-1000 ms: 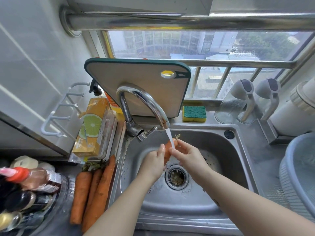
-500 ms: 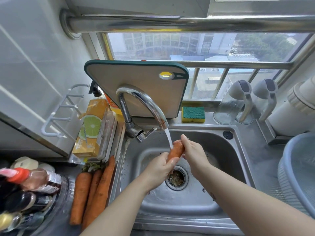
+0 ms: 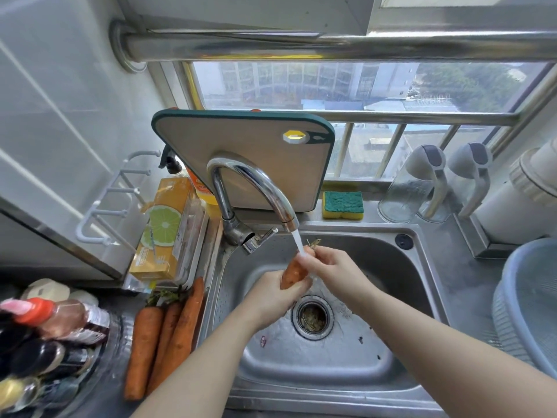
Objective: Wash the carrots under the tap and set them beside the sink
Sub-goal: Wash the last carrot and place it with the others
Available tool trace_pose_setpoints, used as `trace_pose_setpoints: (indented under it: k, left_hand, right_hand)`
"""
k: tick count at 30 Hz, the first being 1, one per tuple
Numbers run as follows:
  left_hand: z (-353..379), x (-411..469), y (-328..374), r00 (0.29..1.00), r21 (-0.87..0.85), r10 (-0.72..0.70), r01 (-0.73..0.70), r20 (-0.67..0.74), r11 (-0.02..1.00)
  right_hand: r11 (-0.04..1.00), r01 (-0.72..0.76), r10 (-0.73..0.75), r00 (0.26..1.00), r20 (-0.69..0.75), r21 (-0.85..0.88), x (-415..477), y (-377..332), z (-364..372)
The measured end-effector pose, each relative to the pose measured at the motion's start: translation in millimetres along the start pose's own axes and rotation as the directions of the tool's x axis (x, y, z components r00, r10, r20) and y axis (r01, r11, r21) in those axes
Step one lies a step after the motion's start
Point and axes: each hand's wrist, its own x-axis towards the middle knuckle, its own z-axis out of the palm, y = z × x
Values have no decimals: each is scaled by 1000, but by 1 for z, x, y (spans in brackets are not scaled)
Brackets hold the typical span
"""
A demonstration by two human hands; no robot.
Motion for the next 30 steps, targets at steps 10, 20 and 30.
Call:
trace_pose_setpoints:
  k: [10, 20, 30]
  left_hand:
    - [7, 2, -1, 997, 284, 74, -61, -34, 957]
    - [4, 2, 1, 994, 259, 77, -54, -81, 964]
    - [1, 0, -5, 988, 388, 150, -132, -18, 912]
  right_hand:
    - [988, -124, 139, 975, -170, 96, -2, 9, 6]
    - [998, -50, 51, 998, -25, 48, -1, 2, -4]
    - [976, -197, 204, 977, -62, 98, 2, 1, -8]
